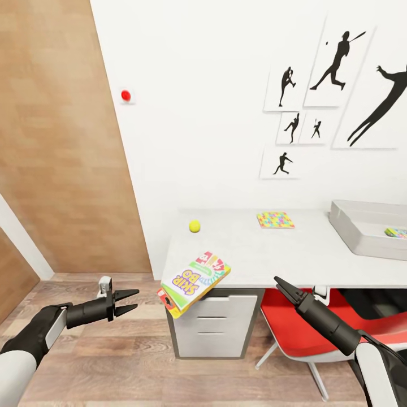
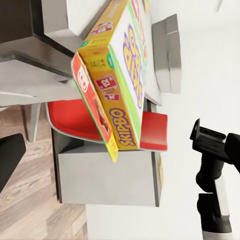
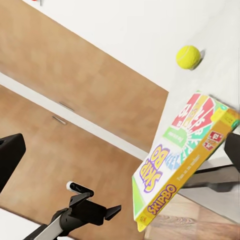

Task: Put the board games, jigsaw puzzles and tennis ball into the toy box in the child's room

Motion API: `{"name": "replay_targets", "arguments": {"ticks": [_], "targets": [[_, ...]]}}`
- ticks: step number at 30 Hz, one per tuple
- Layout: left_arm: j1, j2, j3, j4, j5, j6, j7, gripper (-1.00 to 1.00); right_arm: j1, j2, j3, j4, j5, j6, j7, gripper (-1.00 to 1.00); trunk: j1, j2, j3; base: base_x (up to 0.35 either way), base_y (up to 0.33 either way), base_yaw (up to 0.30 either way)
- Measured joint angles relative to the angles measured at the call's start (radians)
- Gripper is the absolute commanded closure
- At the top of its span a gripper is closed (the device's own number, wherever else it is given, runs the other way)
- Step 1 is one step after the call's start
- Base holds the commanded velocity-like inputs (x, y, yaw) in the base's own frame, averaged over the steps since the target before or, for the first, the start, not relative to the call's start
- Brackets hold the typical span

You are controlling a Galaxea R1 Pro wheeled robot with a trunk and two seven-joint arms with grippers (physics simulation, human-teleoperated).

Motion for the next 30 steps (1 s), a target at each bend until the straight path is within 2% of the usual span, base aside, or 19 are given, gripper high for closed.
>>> {"name": "replay_targets", "arguments": {"ticks": [17,30], "targets": [[0.0,-0.001,0.001,0.0,0.002,0.001,0.0,-1.0,0.0,0.0,0.001,0.0,0.0,-0.003,-0.001,-1.0,0.065,-0.119,-0.053,0.0,0.0,0.0],[0.0,-0.001,0.001,0.0,0.001,0.0,0.0,-1.0,0.0,0.0,0.001,0.0,0.0,-0.003,-0.003,-1.0,0.065,-0.119,-0.053,0.0,-0.025,0.0]]}}
